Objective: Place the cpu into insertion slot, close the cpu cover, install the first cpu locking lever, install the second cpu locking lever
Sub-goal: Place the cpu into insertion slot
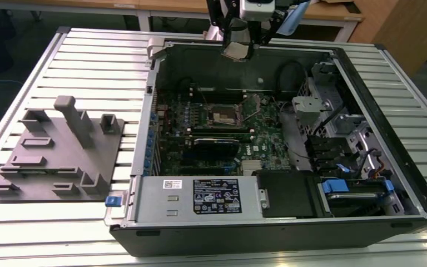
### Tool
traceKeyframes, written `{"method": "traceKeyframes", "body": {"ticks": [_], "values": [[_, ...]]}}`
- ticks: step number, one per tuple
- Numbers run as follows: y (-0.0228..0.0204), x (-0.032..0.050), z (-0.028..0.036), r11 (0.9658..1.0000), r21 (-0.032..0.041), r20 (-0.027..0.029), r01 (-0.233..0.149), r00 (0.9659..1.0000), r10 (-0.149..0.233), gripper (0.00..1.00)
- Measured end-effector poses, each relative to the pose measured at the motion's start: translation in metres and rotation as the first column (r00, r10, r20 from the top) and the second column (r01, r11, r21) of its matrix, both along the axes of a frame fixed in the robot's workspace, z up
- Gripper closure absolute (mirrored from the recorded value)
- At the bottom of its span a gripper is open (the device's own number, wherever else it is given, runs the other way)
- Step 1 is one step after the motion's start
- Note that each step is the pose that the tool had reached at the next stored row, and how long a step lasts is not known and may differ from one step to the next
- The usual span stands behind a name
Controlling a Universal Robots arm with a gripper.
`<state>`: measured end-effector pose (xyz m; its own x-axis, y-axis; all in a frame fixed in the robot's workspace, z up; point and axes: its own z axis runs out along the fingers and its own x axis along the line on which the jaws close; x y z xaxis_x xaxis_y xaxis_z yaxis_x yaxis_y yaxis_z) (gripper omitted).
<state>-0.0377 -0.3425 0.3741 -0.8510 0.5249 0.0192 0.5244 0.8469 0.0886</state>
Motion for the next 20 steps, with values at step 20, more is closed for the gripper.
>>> {"method": "traceKeyframes", "body": {"ticks": [20], "values": [[0.0000,0.0000,0.0000,0.9998,0.0000,0.0000,0.019,0.9998,-0.019,0.46]]}}
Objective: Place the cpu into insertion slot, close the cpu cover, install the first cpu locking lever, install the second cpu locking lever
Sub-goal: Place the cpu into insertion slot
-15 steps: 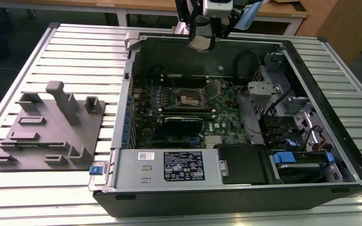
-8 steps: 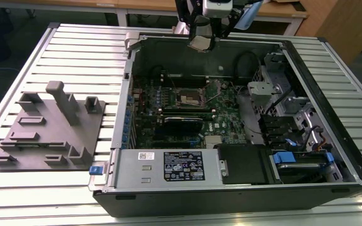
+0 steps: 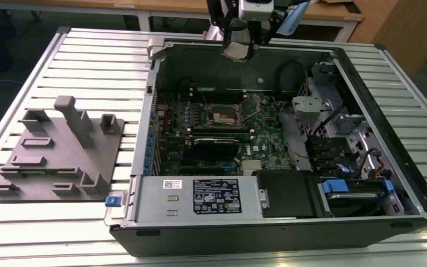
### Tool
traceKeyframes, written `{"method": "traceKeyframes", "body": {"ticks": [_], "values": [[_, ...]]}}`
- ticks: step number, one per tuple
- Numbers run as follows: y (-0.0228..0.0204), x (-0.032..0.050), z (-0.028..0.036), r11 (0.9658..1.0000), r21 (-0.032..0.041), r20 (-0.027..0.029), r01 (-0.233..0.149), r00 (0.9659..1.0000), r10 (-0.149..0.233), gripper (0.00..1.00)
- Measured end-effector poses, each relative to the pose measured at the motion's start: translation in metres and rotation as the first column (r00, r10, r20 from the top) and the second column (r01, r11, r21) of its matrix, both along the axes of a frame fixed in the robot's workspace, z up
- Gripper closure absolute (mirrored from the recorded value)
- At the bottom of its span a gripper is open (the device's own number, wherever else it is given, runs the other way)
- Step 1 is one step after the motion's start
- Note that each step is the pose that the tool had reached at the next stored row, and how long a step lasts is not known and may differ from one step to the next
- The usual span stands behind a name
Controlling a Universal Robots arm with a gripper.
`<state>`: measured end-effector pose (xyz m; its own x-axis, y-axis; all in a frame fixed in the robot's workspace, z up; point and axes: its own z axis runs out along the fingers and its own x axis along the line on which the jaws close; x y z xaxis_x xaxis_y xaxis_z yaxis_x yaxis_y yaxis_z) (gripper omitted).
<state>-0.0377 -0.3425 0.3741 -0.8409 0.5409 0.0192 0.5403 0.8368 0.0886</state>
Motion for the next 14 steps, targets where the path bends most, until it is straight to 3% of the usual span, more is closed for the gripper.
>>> {"method": "traceKeyframes", "body": {"ticks": [14], "values": [[0.0000,0.0000,0.0000,0.9999,0.0000,0.0000,0.011,0.9999,-0.011,0.46]]}}
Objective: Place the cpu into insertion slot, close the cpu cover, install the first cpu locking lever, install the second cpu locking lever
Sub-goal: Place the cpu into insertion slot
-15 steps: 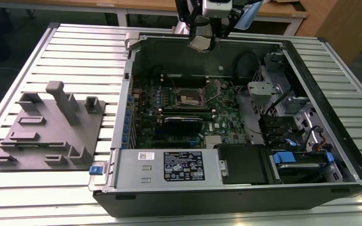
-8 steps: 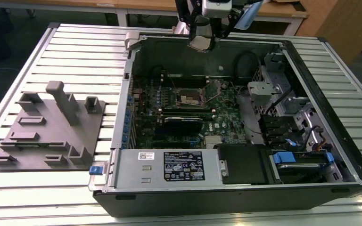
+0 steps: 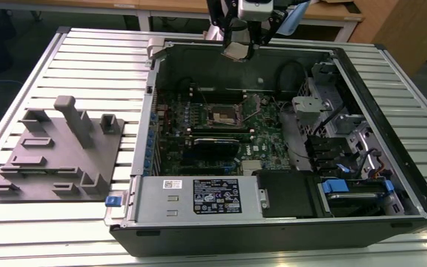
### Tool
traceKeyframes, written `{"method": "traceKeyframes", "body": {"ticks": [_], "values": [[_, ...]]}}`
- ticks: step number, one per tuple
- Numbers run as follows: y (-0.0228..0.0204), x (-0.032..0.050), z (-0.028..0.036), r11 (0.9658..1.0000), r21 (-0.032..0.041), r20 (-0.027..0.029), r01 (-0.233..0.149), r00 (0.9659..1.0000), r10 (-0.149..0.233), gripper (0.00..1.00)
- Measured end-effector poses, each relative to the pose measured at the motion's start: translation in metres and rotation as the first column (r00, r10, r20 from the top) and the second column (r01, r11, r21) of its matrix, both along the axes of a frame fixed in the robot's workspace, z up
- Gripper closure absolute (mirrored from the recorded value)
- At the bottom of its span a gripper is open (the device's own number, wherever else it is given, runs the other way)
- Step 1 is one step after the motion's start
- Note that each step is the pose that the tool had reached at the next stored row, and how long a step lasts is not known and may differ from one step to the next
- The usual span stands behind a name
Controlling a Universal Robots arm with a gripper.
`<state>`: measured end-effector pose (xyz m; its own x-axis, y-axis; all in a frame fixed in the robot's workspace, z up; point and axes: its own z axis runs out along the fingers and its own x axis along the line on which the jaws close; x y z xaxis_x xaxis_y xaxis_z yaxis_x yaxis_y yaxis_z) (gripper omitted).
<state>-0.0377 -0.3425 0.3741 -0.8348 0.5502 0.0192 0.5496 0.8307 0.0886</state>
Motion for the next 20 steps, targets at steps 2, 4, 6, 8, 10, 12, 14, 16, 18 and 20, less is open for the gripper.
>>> {"method": "traceKeyframes", "body": {"ticks": [2,4,6,8,10,12,14,16,18,20], "values": [[0.0000,0.0000,0.0000,1.0000,0.0000,0.0000,0.001,1.0000,-0.001,0.46],[0.0000,0.0000,0.0000,1.0000,0.0000,0.0000,0.003,1.0000,-0.003,0.46],[0.0000,0.0000,0.0000,1.0000,0.0000,0.0000,0.006,1.0000,-0.006,0.46],[0.0000,0.0000,0.0000,1.0000,0.0000,0.0000,0.008,1.0000,-0.008,0.46],[0.0000,0.0000,0.0000,1.0000,0.0000,0.0000,0.008,1.0000,-0.008,0.46],[0.0000,0.0000,0.0000,1.0000,0.0000,0.0000,0.010,1.0000,-0.010,0.46],[0.0000,0.0000,0.0000,0.9999,0.0001,0.0000,0.010,0.9999,-0.010,0.46],[0.0000,0.0000,0.0000,0.9999,-0.0001,0.0000,0.011,0.9999,-0.011,0.46],[0.0000,0.0000,0.0000,0.9999,0.0000,0.0000,0.013,0.9999,-0.013,0.46],[0.0000,0.0000,0.0000,0.9999,0.0001,0.0000,0.014,0.9999,-0.014,0.46]]}}
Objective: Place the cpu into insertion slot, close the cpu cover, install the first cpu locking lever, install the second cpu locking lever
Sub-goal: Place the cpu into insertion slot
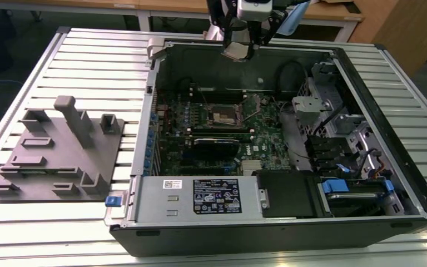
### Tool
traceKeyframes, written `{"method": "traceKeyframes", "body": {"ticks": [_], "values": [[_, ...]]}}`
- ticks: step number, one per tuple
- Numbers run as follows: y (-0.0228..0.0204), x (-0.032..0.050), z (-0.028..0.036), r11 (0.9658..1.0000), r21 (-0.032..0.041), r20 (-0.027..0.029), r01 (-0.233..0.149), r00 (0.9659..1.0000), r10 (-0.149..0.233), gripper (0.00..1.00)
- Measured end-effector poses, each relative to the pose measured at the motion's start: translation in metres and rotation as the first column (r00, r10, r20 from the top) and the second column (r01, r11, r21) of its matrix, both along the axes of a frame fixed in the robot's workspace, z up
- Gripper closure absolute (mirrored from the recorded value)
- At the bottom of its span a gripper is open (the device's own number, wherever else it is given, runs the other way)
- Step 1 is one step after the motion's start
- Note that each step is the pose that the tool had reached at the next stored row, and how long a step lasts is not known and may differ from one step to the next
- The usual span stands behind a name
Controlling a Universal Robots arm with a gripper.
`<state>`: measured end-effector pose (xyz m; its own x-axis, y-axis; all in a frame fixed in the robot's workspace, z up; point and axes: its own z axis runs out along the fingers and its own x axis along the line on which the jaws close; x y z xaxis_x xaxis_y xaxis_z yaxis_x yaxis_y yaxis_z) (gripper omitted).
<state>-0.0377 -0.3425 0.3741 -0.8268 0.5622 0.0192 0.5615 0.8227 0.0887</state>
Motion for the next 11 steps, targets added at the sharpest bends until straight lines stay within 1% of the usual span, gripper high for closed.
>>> {"method": "traceKeyframes", "body": {"ticks": [11], "values": [[0.0000,0.0000,0.0000,1.0000,-0.0001,0.0000,0.004,1.0000,-0.004,0.46]]}}
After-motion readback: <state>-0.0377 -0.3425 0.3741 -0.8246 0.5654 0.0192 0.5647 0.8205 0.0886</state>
